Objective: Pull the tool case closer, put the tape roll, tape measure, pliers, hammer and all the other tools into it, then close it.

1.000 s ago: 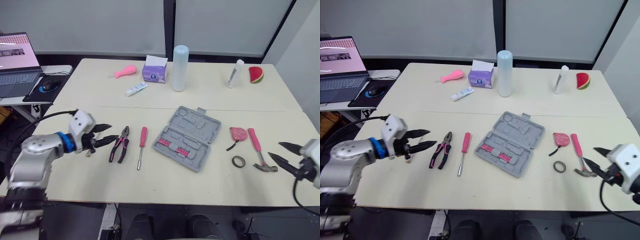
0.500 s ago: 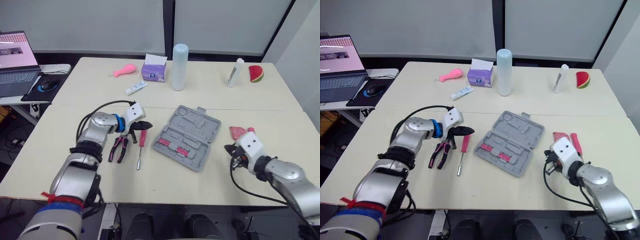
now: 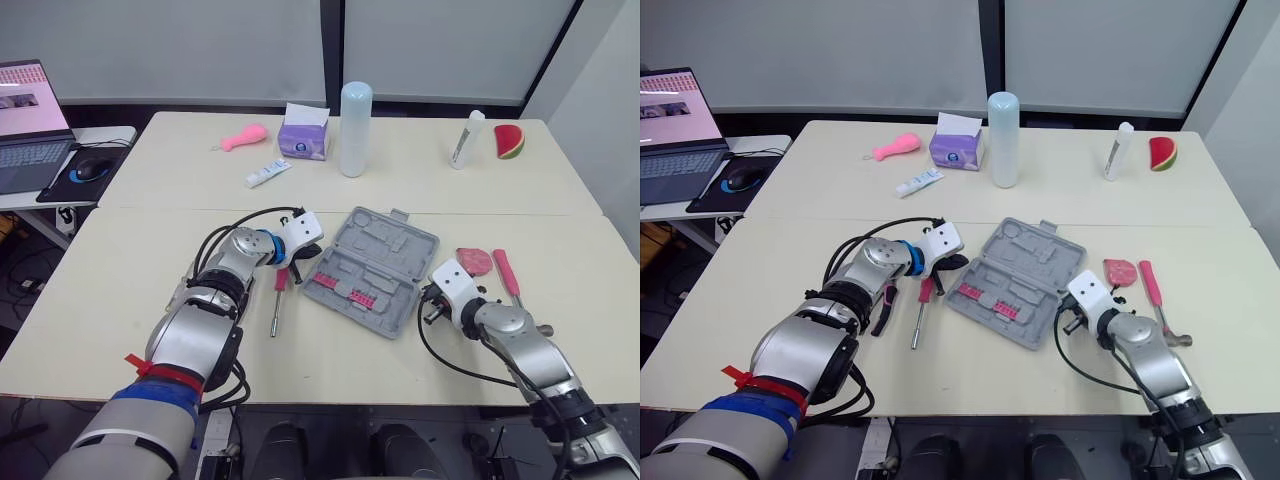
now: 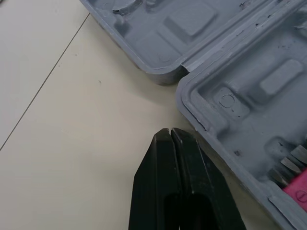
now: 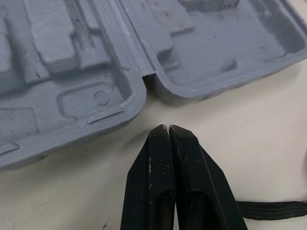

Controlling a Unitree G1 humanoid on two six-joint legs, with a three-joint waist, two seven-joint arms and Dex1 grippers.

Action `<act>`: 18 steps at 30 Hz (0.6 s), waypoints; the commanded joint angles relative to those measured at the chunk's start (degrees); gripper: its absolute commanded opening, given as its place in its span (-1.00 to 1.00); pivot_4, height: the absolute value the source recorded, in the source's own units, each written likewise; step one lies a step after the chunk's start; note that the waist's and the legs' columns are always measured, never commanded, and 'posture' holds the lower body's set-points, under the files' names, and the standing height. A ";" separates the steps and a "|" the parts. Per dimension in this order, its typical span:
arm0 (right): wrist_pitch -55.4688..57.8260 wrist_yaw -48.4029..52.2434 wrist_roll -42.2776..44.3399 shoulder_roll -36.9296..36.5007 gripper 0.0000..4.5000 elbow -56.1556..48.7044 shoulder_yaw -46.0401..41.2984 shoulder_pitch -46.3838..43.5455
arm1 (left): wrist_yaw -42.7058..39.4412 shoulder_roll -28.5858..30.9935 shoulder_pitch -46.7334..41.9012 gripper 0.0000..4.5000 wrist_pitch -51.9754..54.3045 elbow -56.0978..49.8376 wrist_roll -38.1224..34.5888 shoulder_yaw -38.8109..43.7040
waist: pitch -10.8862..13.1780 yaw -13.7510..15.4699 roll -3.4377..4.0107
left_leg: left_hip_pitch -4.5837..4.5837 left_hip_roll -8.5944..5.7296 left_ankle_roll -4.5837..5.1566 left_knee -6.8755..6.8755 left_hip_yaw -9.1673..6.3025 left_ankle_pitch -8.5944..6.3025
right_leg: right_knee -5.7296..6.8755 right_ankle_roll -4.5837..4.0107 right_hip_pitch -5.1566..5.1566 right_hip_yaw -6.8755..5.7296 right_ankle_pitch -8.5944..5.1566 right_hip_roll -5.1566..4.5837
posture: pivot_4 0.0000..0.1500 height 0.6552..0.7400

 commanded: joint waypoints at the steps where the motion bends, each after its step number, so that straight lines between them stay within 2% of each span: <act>1: -1.77 0.36 -1.01 0.82 -1.00 0.88 0.38 -1.84 | 1.84 -1.47 -1.53 -1.00 0.04 0.05 -0.04 1.49 | 0.00 0.01 0.00 | 0.00 0.00 0.00 0.01 -0.01 0.00 | 0.01 0.00 0.00 -0.01 0.00 -0.01 | 1.00 0.06; 9: -3.09 1.70 -1.42 2.18 -1.00 2.18 0.78 -3.48 | -3.59 -3.20 -1.19 -1.00 0.16 -0.03 -0.76 3.52 | 0.00 -0.02 0.01 | 0.00 0.02 -0.01 0.05 -0.03 0.01 | 0.04 0.00 -0.02 -0.14 0.00 -0.03 | 1.00 0.06; 15: -3.39 4.90 -0.85 1.64 -1.00 0.38 1.03 -2.58 | -12.02 -3.18 -0.50 -1.00 -0.28 -0.85 -2.26 5.54 | 0.00 0.00 0.00 | -0.01 0.00 -0.02 0.06 -0.05 0.01 | 0.04 0.00 -0.02 -0.37 0.00 -0.11 | 1.00 0.06; 18: -3.46 7.23 -0.20 0.76 -1.00 -0.92 1.06 -1.93 | -16.27 -3.10 0.25 -1.00 -0.62 -1.38 -2.75 6.32 | -0.01 0.04 0.01 | -0.01 -0.02 -0.02 0.09 -0.05 0.01 | 0.04 0.00 -0.01 -0.98 0.00 -0.36 | 1.00 0.06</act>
